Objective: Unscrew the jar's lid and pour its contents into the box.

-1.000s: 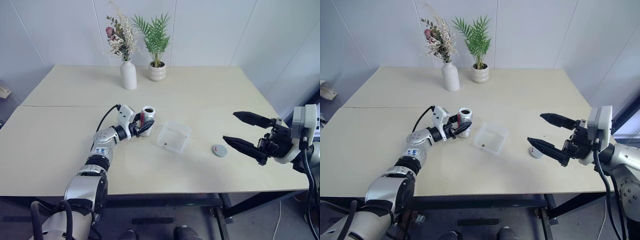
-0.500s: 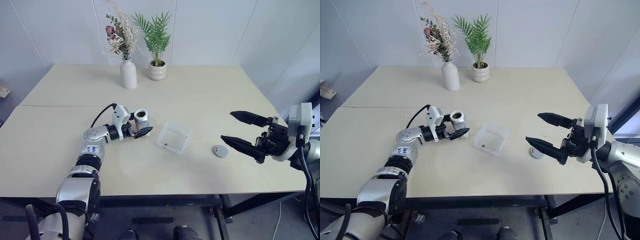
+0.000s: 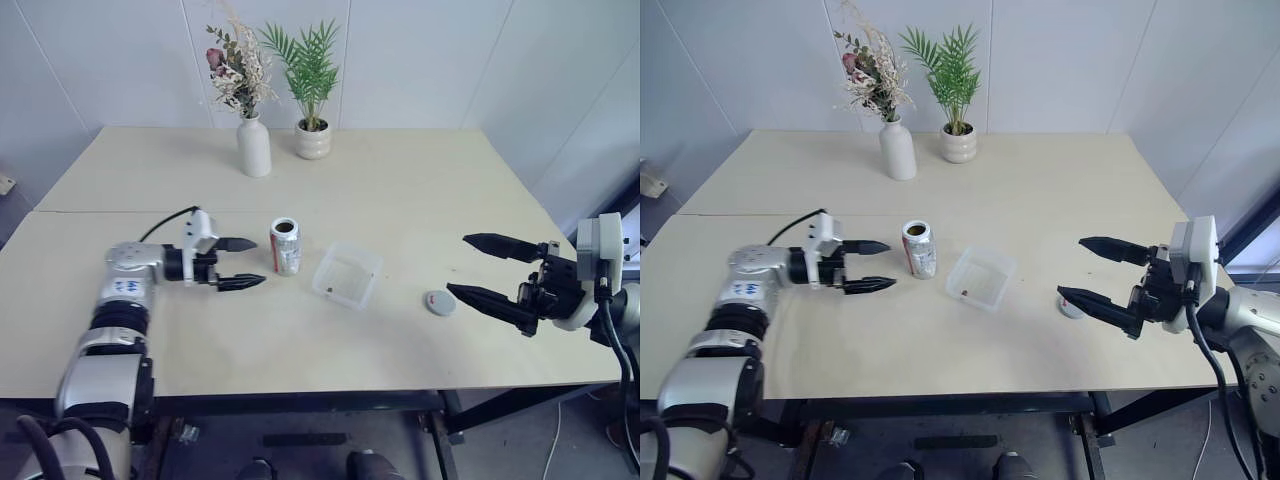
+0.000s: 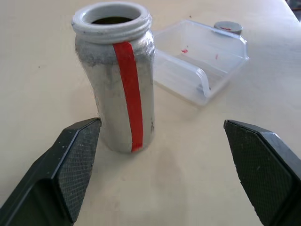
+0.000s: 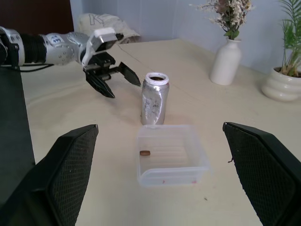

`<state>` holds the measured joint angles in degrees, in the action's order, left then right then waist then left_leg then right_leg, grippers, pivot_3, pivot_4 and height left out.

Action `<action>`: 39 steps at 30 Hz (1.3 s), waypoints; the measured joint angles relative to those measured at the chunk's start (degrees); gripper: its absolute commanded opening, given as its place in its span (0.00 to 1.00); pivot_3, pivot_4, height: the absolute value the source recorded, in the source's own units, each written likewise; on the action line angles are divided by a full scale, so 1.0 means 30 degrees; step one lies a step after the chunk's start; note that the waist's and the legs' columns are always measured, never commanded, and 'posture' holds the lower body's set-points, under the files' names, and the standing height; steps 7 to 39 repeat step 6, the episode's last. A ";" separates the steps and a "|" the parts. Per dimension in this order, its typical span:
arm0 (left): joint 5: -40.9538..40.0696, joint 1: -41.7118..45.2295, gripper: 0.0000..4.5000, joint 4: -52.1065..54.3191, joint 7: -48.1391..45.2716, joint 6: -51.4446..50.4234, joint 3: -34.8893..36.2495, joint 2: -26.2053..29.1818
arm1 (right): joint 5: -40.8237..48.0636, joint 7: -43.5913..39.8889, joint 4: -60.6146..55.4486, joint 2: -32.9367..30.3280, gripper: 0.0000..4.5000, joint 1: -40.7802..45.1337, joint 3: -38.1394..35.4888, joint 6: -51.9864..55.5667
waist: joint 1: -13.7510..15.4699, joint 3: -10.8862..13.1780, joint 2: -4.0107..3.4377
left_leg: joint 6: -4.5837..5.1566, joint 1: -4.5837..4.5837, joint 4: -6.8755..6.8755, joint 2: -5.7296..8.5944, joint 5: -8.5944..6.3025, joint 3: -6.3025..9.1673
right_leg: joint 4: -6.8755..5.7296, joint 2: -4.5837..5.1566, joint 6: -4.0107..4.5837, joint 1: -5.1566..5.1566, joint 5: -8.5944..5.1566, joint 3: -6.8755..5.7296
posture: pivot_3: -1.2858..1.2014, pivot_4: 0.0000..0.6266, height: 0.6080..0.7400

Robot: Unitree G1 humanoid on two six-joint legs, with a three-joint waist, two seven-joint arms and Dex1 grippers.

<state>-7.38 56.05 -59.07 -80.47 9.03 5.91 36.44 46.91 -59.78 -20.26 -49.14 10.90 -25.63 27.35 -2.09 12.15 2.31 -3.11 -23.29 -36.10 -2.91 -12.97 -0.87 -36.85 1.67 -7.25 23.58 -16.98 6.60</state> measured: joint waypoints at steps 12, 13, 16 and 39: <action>-0.2497 0.0336 0.99 -0.1225 -0.1873 -0.0086 0.1384 0.2127 | 0.0472 -0.0329 -0.0653 -0.0529 1.00 -0.1060 -0.1045 0.0210 | -0.0118 0.0001 0.0001 | -0.0007 0.0002 0.0005 -0.0020 -0.0006 0.0003 | -0.0003 -0.0001 0.0023 0.0001 -0.0013 -0.0020 | 0.52 0.24 1.00; -0.2497 0.0336 0.99 -0.1225 -0.1873 -0.0086 0.1384 0.2127 | 0.0472 -0.0329 -0.0653 -0.0529 1.00 -0.1060 -0.1045 0.0210 | -0.0118 0.0001 0.0001 | -0.0007 0.0002 0.0005 -0.0020 -0.0006 0.0003 | -0.0003 -0.0001 0.0023 0.0001 -0.0013 -0.0020 | 0.52 0.24 1.00; -0.2497 0.0336 0.99 -0.1225 -0.1873 -0.0086 0.1384 0.2127 | 0.0472 -0.0329 -0.0653 -0.0529 1.00 -0.1060 -0.1045 0.0210 | -0.0118 0.0001 0.0001 | -0.0007 0.0002 0.0005 -0.0020 -0.0006 0.0003 | -0.0003 -0.0001 0.0023 0.0001 -0.0013 -0.0020 | 0.52 0.24 1.00; -0.2497 0.0336 0.99 -0.1225 -0.1873 -0.0086 0.1384 0.2127 | 0.0472 -0.0329 -0.0653 -0.0529 1.00 -0.1060 -0.1045 0.0210 | -0.0118 0.0001 0.0001 | -0.0007 0.0002 0.0005 -0.0020 -0.0006 0.0003 | -0.0003 -0.0001 0.0023 0.0001 -0.0013 -0.0020 | 0.52 0.24 1.00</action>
